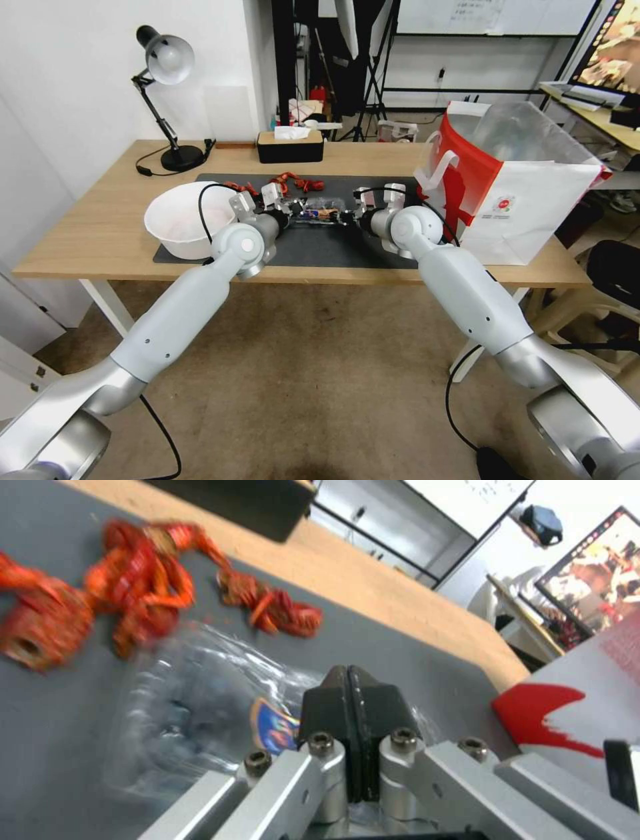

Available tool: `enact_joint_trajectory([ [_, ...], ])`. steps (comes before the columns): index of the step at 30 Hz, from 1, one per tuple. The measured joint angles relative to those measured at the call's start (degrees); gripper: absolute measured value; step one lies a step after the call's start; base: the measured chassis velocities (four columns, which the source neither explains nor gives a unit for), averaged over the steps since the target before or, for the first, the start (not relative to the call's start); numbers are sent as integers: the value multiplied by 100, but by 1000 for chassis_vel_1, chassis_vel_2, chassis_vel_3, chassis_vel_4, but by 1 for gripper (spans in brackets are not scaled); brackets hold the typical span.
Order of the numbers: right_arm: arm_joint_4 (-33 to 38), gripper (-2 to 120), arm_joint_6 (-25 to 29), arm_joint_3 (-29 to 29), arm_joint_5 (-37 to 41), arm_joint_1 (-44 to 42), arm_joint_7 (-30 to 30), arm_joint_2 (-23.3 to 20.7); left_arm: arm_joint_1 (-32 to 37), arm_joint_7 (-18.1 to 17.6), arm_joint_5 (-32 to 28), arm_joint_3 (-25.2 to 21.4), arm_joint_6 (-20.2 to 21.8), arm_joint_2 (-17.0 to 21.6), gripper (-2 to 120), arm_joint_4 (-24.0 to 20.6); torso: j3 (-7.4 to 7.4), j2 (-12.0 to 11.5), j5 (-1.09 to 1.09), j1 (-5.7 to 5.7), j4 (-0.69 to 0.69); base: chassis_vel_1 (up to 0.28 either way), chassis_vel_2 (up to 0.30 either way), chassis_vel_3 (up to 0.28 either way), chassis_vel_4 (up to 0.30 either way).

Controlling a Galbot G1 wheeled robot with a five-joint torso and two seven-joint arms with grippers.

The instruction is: Close the takeout container lid, then place the container into the takeout bag.

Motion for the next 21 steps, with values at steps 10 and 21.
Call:
enact_joint_trajectory([
  [10, 115, 3, -1, 90, 71, -45, 76, -124, 503, 120, 124, -546, -126, 654, 0, -926, 2, -1, -1, 1, -4, 0, 0, 0, 0],
  [21, 242, 3, -28, 240, 193, -27, 125, -154, 1613, 325, 1089, -1198, -437, 1284, 17, -1914, 1, -1, -1, 1, -4, 0, 0, 0, 0],
])
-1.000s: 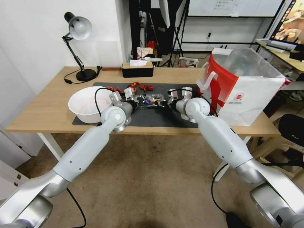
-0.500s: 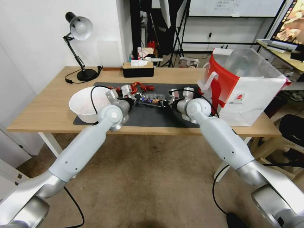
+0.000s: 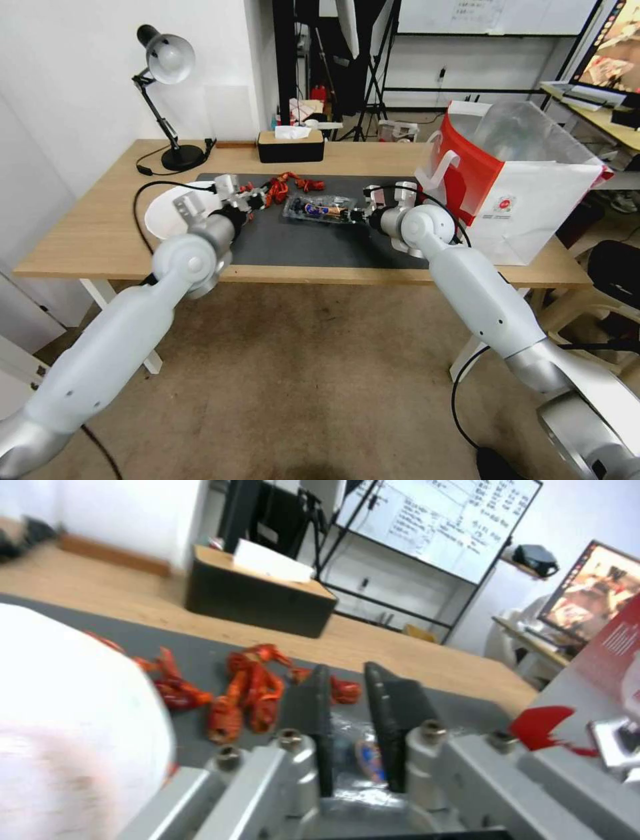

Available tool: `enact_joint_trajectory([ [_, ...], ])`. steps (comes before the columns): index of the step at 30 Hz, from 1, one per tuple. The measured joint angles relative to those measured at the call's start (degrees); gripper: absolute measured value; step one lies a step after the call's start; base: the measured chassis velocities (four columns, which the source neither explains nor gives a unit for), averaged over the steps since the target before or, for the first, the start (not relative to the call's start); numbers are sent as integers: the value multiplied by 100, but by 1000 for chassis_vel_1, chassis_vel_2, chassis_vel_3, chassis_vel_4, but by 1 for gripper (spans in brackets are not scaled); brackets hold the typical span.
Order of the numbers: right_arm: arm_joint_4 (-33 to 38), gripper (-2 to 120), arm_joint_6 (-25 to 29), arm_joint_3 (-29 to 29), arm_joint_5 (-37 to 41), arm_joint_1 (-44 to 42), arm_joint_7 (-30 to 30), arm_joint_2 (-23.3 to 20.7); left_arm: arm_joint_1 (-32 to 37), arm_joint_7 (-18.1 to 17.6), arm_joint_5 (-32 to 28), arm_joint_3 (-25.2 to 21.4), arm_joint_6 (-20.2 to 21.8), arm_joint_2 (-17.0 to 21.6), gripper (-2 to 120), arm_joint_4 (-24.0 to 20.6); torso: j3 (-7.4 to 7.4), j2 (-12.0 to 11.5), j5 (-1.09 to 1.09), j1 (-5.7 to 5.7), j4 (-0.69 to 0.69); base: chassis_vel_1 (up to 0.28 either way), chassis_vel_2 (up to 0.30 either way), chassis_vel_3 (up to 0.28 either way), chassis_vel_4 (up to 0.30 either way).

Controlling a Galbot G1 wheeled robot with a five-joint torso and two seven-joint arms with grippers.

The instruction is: Close the takeout container lid, then place the container into the takeout bag.

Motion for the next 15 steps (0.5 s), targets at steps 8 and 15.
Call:
enact_joint_trajectory([
  [8, 121, 3, 2, 135, 85, -39, 39, -4, 905, 16, 976, -413, -382, 200, 40, -474, -1, 0, 0, 0, 0, 0, 0, 0, 0],
  [15, 349, 3, 36, 302, 290, -58, 131, -56, 2119, 1, 1498, -1089, -691, 288, 69, -903, -1, 0, 0, 0, 1, 0, 0, 0, 0],
])
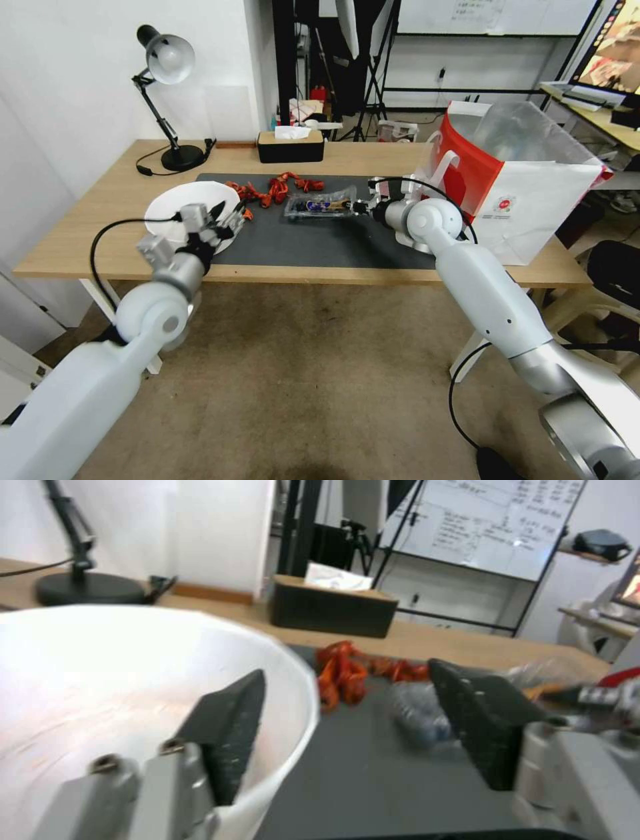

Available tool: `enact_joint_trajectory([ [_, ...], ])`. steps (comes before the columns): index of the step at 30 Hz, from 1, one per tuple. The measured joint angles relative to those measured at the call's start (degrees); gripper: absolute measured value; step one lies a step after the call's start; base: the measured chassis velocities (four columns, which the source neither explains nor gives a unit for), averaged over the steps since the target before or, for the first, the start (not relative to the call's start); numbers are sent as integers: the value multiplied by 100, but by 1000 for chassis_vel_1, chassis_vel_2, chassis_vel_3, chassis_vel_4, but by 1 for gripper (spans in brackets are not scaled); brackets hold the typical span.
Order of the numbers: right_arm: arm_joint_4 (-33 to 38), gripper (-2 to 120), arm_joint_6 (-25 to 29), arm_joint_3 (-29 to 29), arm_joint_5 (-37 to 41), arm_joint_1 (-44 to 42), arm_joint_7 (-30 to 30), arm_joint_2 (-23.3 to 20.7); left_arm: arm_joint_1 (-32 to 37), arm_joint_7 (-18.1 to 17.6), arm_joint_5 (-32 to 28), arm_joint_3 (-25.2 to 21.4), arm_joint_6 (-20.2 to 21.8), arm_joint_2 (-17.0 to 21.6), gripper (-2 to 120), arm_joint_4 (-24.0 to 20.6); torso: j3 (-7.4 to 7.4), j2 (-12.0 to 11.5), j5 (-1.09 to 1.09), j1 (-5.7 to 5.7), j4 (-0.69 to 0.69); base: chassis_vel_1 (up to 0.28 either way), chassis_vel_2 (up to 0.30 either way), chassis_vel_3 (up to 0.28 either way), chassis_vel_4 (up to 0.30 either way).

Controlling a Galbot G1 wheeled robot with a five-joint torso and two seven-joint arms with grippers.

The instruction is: Close the takeout container lid, then place the container into the takeout bag.

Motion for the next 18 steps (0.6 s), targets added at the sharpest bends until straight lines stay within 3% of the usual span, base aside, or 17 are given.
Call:
enact_joint_trajectory([
  [3, 72, 3, 4, 62, 85, 0, 43, -6, 317, -9, 131, -166, -97, 2, 76, -75, 0, 0, 1, -1, 0, 0, 0, 0, 0],
  [6, 285, 3, 16, 211, 246, -6, 107, -44, 822, -92, 321, -437, -307, -22, 93, -167, 0, 0, 0, -1, 1, 0, 0, 0, 0],
  [10, 491, 3, 31, 356, 403, -47, 173, -108, 1018, -152, 379, -572, -358, -69, 99, -194, 0, 0, 1, -1, -1, 0, 0, 0, 0],
  [18, 921, 3, 79, 684, 889, -59, 459, -210, 1322, -258, 513, -740, -452, -199, 100, -207, 0, 0, 1, -1, 0, 0, 0, 0, 0],
])
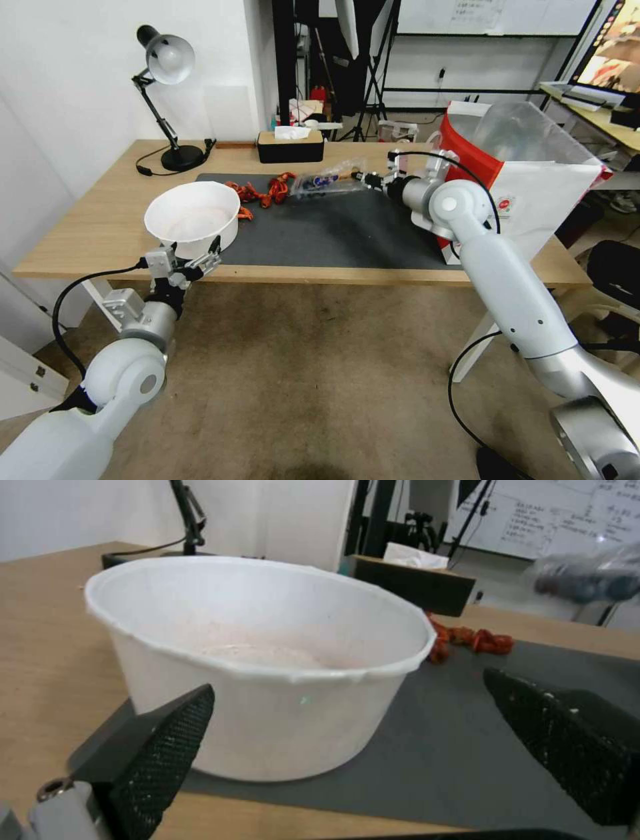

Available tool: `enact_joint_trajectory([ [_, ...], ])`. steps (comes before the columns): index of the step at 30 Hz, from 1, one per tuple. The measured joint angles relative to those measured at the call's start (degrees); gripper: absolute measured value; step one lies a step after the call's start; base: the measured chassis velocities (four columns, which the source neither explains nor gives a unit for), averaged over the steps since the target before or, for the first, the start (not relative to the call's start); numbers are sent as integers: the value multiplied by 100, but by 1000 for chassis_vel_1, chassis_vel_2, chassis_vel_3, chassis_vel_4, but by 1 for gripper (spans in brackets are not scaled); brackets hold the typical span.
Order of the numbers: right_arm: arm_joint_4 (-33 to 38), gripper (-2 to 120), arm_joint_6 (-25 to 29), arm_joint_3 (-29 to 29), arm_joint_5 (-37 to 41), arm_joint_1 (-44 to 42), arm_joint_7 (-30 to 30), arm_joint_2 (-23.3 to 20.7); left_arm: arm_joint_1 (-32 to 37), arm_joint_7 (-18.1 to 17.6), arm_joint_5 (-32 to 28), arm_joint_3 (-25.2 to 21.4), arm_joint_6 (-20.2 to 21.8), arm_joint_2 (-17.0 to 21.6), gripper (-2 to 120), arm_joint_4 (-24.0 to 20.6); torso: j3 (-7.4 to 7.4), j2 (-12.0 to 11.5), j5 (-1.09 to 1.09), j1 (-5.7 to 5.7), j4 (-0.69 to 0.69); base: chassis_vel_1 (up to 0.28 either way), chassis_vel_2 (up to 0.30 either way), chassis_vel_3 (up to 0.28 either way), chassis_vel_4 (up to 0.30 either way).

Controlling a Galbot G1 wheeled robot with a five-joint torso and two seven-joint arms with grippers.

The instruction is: Close the takeout container lid, then place the container into the takeout bag.

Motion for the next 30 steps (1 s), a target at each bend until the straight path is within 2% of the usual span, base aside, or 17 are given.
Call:
enact_joint_trajectory([
  [6, 410, 3, 64, 330, 523, 65, 346, -196, 210, 15, 94, -127, -98, -69, 100, 25, 0, 0, 0, 0, 0, 0, 0, 0, 0],
  [12, 853, 3, 169, 1029, 1186, 127, 857, -493, 331, 64, 204, -138, -253, -156, 100, 77, 0, 0, 1, 0, -2, 0, 0, 0, 0],
  [17, 1063, 3, 274, 1291, 1428, 89, 1018, -749, 392, 117, 248, -137, -364, -187, 100, 103, 0, 0, 1, 0, -2, 0, 0, 0, 0],
  [19, 1278, 3, 393, 1516, 1671, 4, 1215, -1062, 458, 166, 293, -115, -463, -237, 100, 133, 0, 0, 2, 0, -1, 0, 0, 0, 0],
  [24, 1520, 3, 533, 1792, 1913, -152, 1501, -1460, 511, 198, 375, -36, -537, -295, 100, 157, 0, 0, 1, 0, 0, 0, 0, 0, 0],
  [28, 1886, 3, 789, 2355, 2159, -593, 1892, -1952, 509, 216, 475, 102, -563, -372, 100, 156, 0, 0, 1, 0, -2, 0, 0, 0, 0],
  [30, 1950, 3, 848, 2498, 2197, -722, 1955, -2044, 497, 218, 498, 140, -565, -390, 100, 155, 0, 0, 0, 0, -2, 0, 0, 0, 0],
])
